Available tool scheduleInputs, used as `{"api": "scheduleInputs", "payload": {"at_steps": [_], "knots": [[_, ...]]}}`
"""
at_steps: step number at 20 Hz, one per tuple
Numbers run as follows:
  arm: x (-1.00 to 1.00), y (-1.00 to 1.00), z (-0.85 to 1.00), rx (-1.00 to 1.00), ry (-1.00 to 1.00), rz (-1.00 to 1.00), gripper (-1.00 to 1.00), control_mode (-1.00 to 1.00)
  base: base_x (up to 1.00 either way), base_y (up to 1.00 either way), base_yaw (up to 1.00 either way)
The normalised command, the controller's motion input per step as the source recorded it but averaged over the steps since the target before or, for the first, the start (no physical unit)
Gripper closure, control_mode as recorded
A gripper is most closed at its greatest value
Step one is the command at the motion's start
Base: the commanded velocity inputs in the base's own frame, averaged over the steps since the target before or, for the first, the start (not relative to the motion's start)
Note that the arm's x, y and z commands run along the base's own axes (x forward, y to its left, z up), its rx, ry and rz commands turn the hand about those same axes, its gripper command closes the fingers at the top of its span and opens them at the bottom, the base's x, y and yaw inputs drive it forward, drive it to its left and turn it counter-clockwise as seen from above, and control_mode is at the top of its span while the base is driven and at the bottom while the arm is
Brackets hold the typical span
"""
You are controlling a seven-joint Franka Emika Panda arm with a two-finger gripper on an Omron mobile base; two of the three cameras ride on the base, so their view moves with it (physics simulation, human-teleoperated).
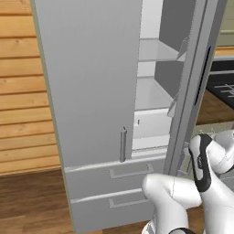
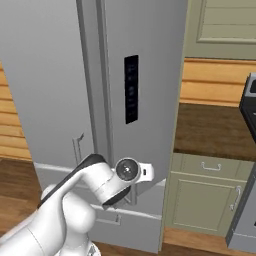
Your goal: Take the strawberry from the fridge and place it on top of the pancake, located on the dining counter.
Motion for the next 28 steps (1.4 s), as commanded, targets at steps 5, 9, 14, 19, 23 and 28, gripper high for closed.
{"api": "scheduleInputs", "payload": {"at_steps": [5, 9, 14, 19, 23, 28], "knots": [[-0.44, -0.22, 0.8, -0.09, 0.0, 0.0, -1.0, -1.0, 0.0, 0.0, 0.0], [-0.75, 0.04, 0.99, -0.09, 0.0, -0.01, -1.0, -1.0, 0.0, 0.0, 0.0], [-0.77, 0.51, 0.95, -0.23, 0.0, -0.05, -1.0, -1.0, 0.0, 0.0, 0.0], [-0.6, 0.66, 1.0, -0.31, 0.0, -0.15, -1.0, -1.0, 0.0, 0.0, 0.0], [-0.45, 0.72, 1.0, -0.36, 0.03, -0.18, -1.0, -1.0, 0.0, 0.0, 0.0], [-0.13, 0.73, 0.86, -0.5, 0.23, -0.18, -1.0, -1.0, 0.0, 0.0, 0.0]]}}
